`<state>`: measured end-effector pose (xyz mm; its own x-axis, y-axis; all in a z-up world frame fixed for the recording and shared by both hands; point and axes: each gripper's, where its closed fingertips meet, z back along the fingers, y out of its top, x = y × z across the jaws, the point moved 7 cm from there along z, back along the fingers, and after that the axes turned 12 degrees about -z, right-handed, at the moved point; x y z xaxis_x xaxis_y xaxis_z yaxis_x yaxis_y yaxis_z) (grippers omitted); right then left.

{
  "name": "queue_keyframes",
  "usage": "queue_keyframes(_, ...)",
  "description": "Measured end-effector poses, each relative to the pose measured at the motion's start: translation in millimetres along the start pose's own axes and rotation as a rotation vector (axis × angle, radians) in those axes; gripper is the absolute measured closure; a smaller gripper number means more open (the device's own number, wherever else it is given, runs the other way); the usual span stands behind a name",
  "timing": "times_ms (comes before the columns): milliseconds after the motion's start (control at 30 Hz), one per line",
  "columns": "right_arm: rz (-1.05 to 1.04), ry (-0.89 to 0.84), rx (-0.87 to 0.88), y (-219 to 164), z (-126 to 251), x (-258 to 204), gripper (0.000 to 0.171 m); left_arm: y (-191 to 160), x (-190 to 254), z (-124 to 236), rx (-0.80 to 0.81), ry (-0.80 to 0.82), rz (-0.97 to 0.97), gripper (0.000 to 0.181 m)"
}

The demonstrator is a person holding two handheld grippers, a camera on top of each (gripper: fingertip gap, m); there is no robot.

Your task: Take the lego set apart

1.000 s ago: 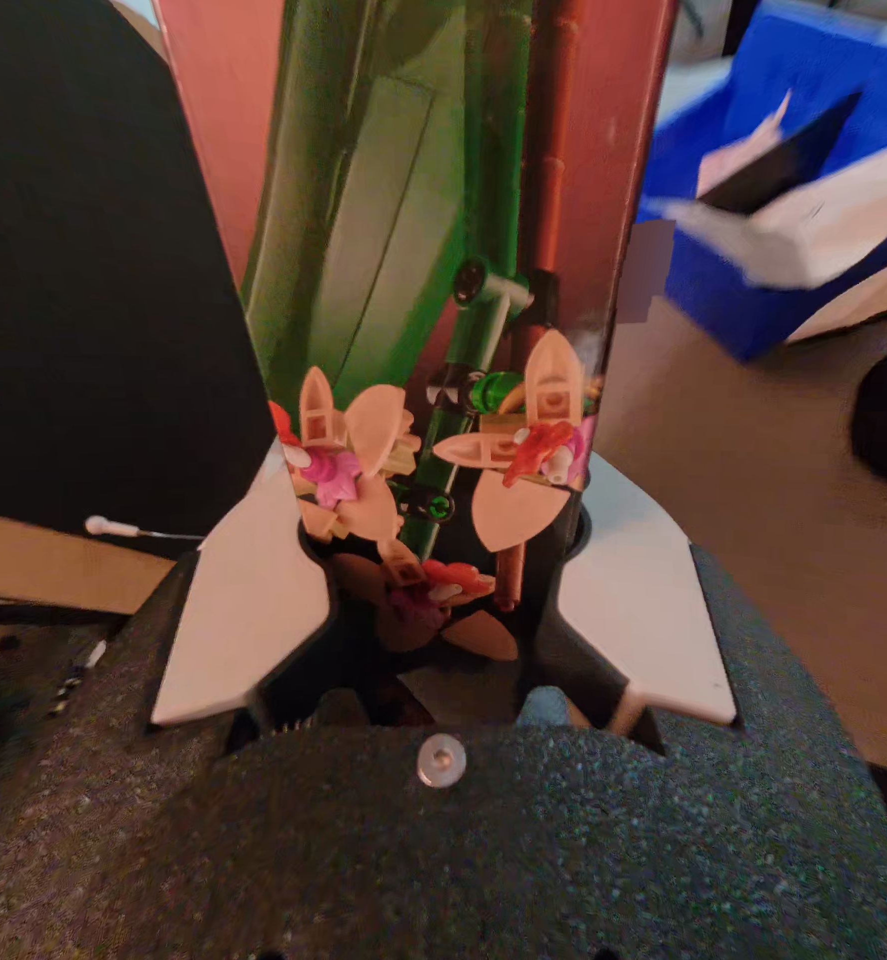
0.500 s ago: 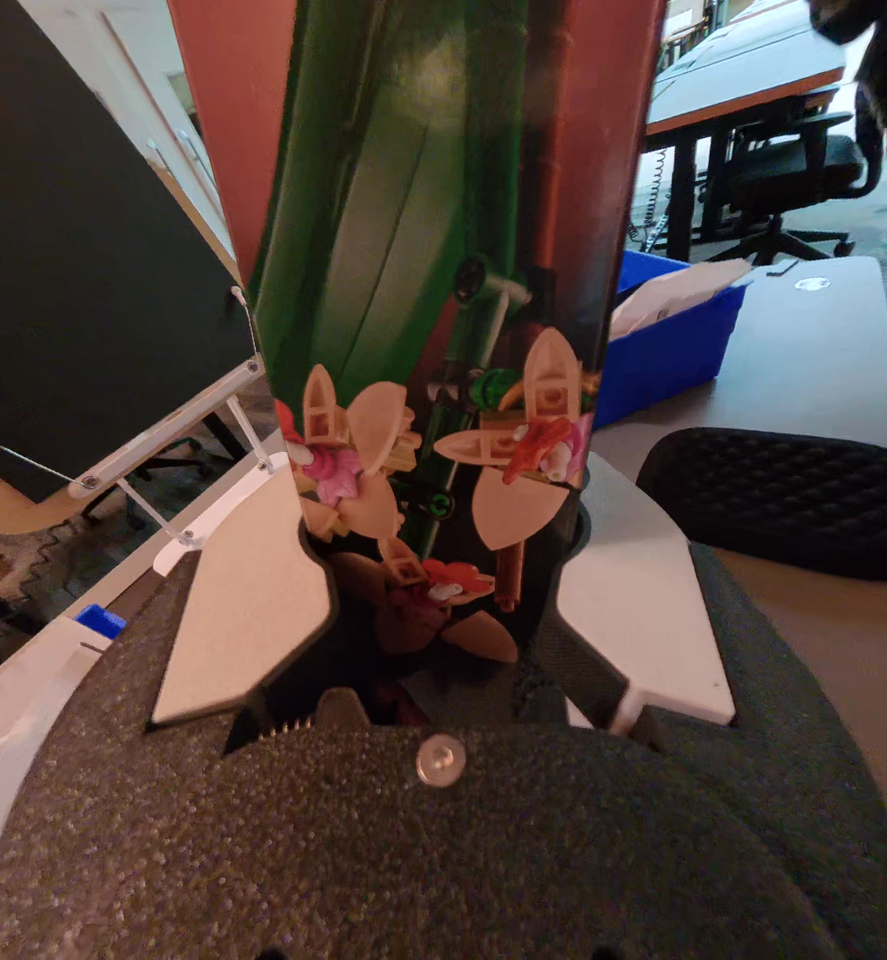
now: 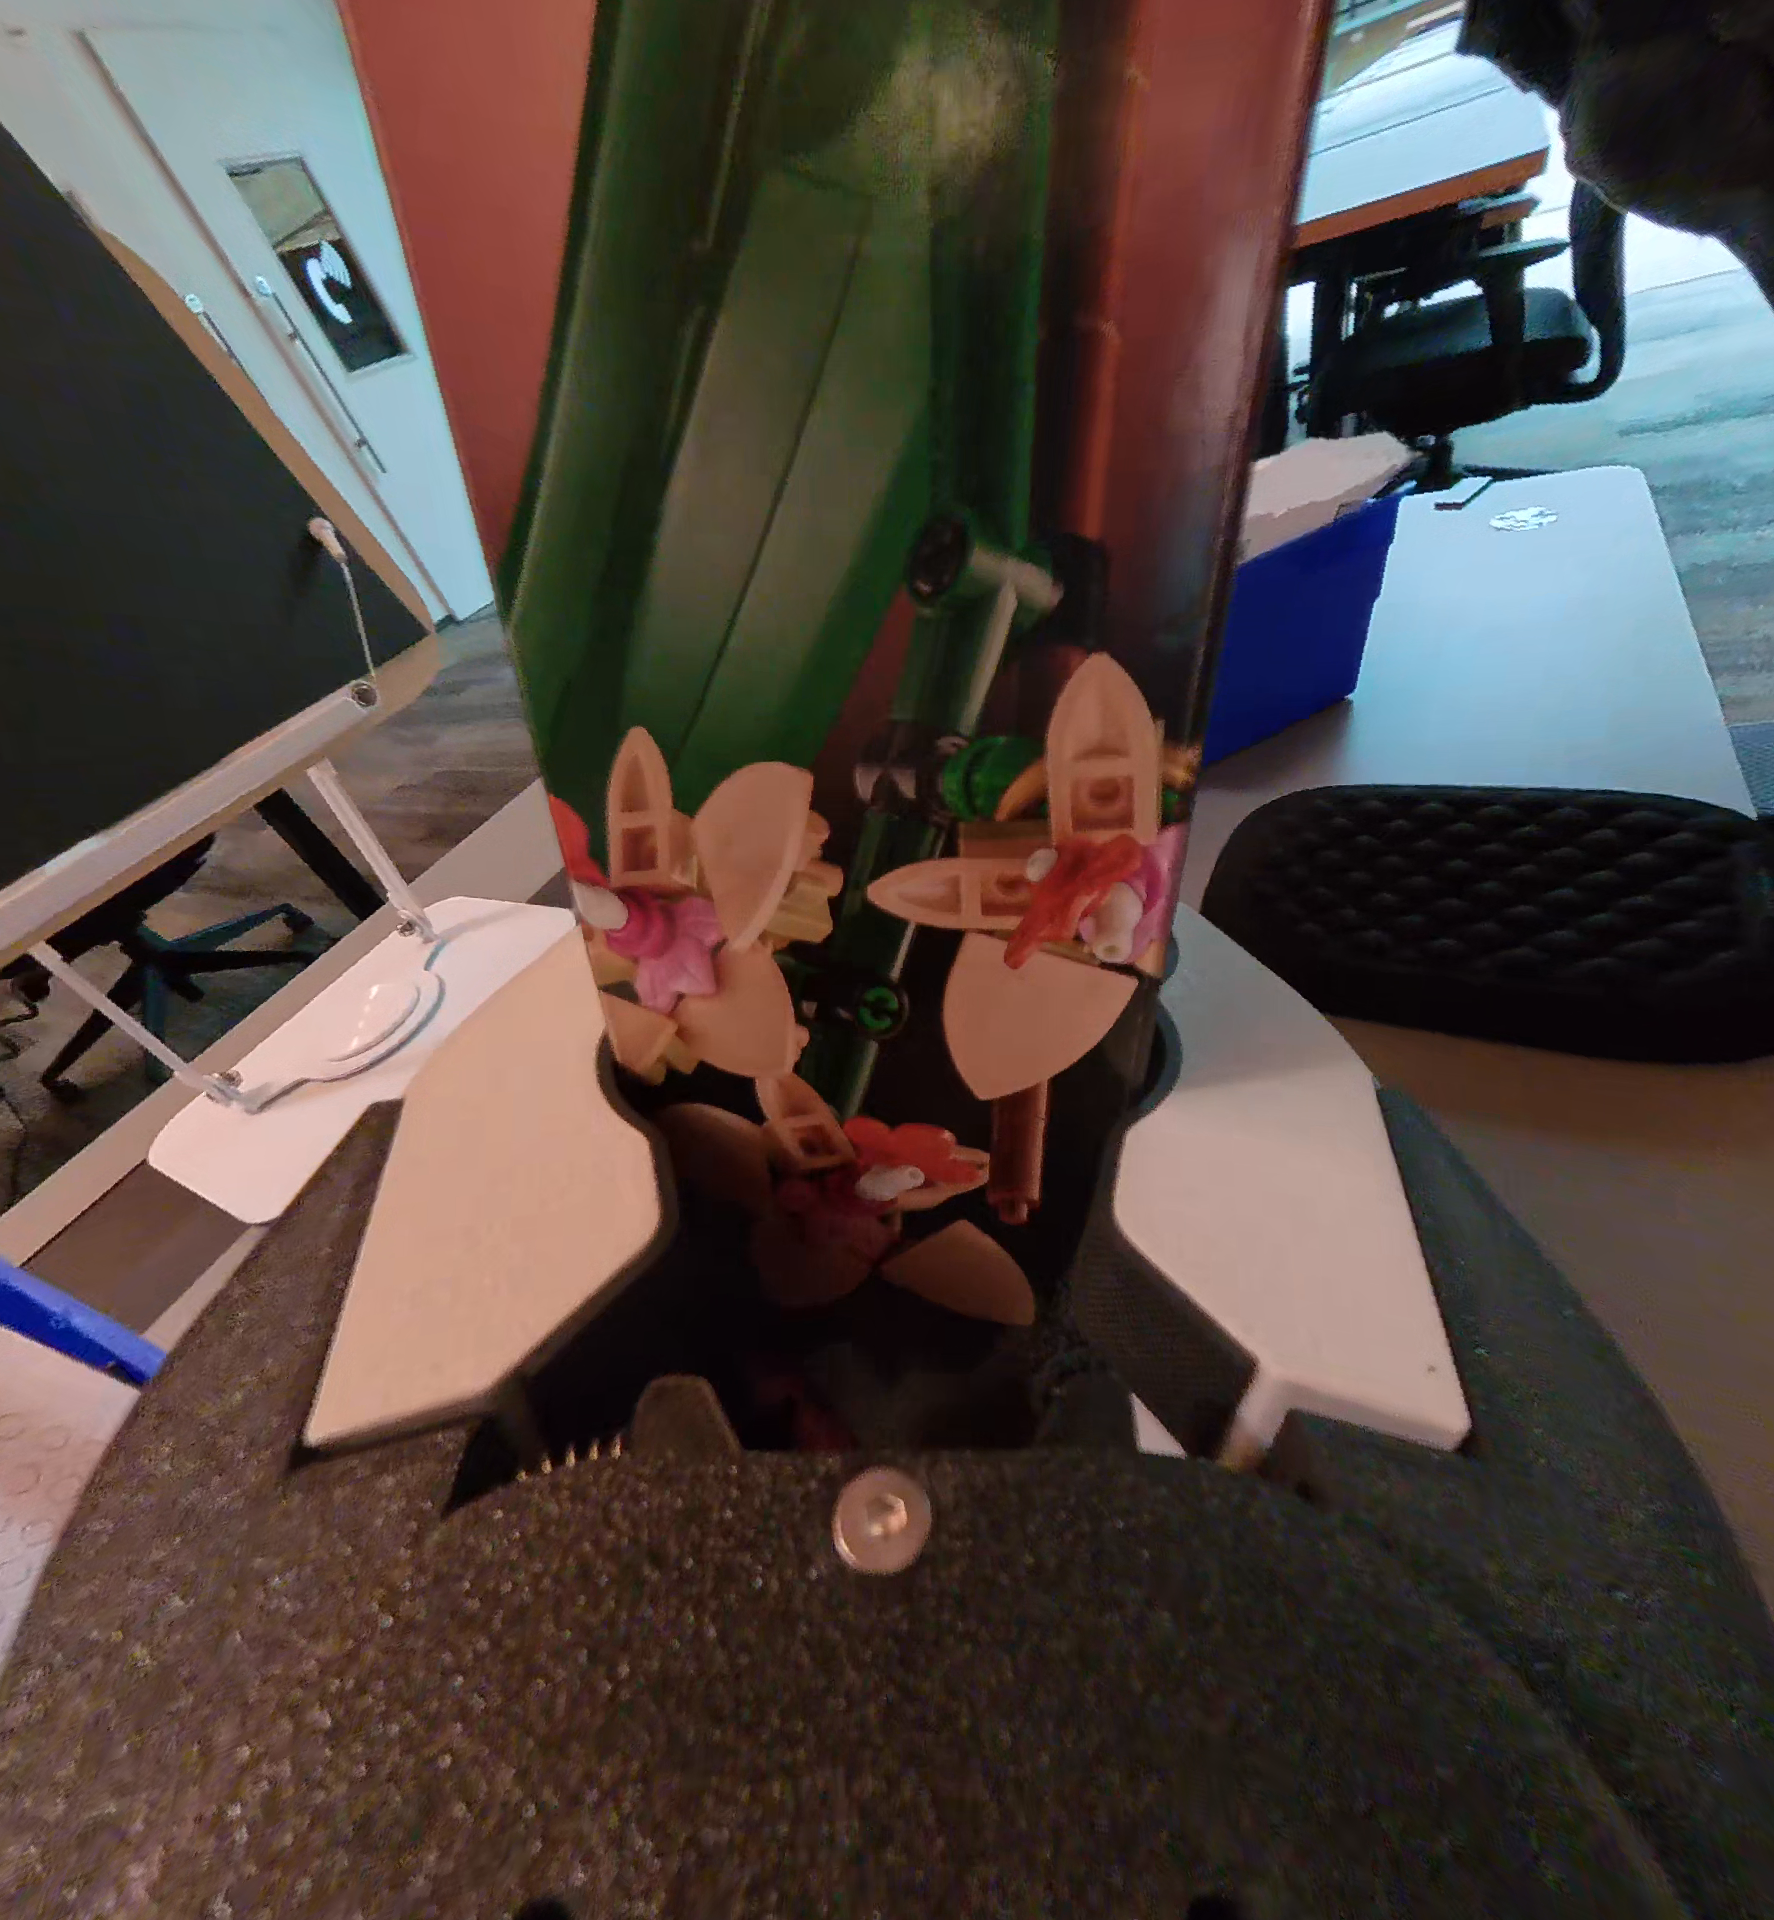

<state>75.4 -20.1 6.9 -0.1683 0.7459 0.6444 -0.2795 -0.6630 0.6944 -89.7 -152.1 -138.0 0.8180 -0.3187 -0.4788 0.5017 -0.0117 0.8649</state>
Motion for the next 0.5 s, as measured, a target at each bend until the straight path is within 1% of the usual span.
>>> queue_keyframes(67, 0.101, -0.034, -0.034, 0.6, -1.2, -1.5, 0.140, -8.3, 1.1, -2.7, -0.006, 0.001, -0.035, 0.089)
queue_keyframes(133, 0.142, 0.004, -0.073, -0.5, -0.8, -6.7, 0.141, -18.2, 2.7, -4.1, -0.034, -0.015, -0.066, 0.090)
queue_keyframes(200, 0.168, 0.036, -0.075, -1.8, -0.1, -12.0, 0.141, -21.7, 2.8, -1.3, -0.053, -0.022, -0.067, 0.090)
queue_keyframes(267, 0.199, 0.027, -0.098, -3.0, 0.6, -15.7, 0.141, -14.2, -1.3, 9.1, -0.036, -0.018, -0.037, 0.075)
queue_keyframes(333, 0.204, 0.042, -0.107, -1.6, 2.5, -20.6, 0.141, 4.6, -6.8, 27.5, 0.006, -0.007, -0.010, 0.067)
queue_keyframes(433, 0.202, 0.083, -0.124, 4.7, 4.6, -29.9, 0.141, 57.4, -4.8, 59.6, 0.147, 0.010, -0.048, 0.079)
queue_keyframes(500, 0.208, 0.096, -0.164, 9.3, 5.5, -35.7, 0.140, 92.1, 5.9, 72.5, 0.191, -0.008, -0.111, 0.083)
